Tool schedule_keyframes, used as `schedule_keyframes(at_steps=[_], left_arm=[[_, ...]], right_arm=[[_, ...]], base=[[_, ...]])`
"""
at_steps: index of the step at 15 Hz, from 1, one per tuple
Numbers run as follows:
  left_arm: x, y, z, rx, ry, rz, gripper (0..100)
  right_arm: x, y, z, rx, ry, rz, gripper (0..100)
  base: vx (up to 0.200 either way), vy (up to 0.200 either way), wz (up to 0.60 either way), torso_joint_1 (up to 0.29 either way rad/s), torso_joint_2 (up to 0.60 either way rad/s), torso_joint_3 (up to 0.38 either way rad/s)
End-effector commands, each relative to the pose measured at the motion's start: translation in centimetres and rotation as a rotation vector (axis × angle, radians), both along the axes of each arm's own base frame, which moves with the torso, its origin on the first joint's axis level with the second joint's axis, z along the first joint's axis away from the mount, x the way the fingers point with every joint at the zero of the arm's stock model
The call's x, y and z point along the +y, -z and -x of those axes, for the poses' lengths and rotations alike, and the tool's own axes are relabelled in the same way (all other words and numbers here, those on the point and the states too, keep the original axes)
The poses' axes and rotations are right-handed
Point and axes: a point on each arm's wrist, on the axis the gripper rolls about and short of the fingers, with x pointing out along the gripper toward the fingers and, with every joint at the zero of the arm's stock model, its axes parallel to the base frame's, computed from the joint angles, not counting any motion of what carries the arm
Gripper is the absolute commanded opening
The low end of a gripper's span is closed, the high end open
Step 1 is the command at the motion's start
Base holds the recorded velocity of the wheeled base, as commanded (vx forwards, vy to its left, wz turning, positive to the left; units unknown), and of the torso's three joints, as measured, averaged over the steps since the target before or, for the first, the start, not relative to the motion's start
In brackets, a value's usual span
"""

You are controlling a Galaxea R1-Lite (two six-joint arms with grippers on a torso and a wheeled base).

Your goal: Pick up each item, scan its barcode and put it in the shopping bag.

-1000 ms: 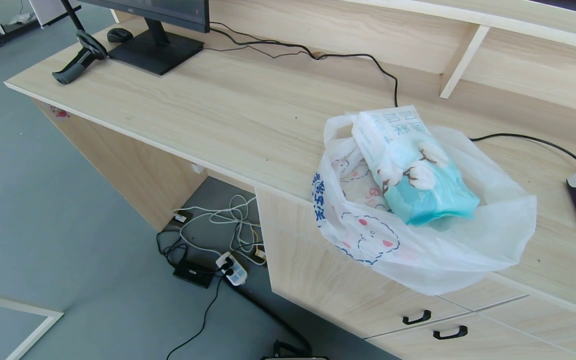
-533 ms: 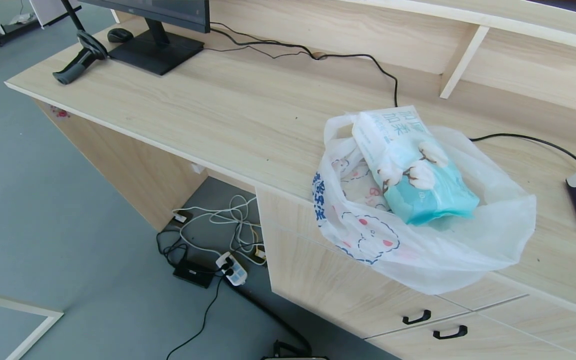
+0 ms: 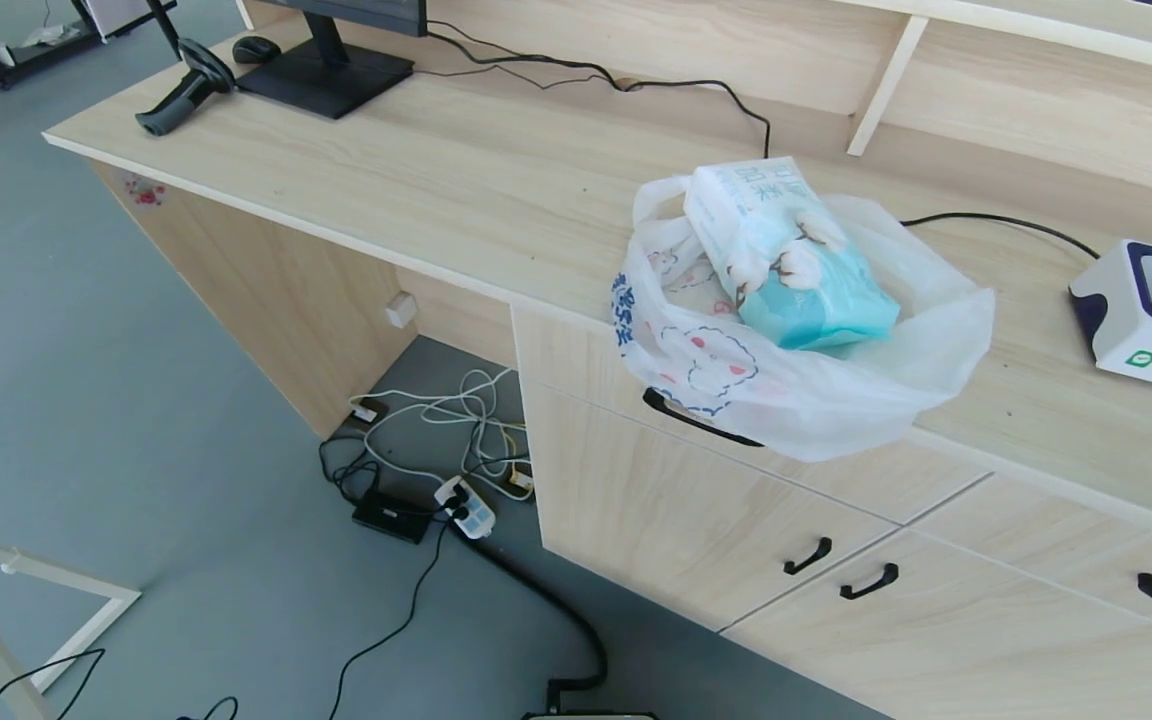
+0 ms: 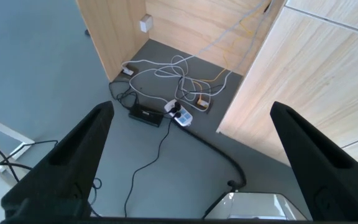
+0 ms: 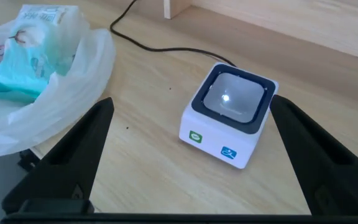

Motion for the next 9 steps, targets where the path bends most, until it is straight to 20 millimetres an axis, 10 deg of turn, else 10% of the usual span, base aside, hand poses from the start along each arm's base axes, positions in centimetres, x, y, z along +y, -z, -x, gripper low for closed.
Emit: schedule_keyframes(at_steps=[1, 9], left_arm=[[0.00, -0.01, 0.00, -0.001, -0.001, 0.000, 100], [0.00, -0.03, 0.00, -0.002, -0.001, -0.001, 100]], right_arm=[[0.30, -0.13, -0.06, -0.006, -0.009, 0.009, 100], [-0.46, 0.42, -0.93, 0.003, -0.006, 0.040, 100]], base=[[0.000, 0.000, 0.00, 0.000, 0.00, 0.000], [0.000, 0.000, -0.52, 0.009, 0.01, 0.002]])
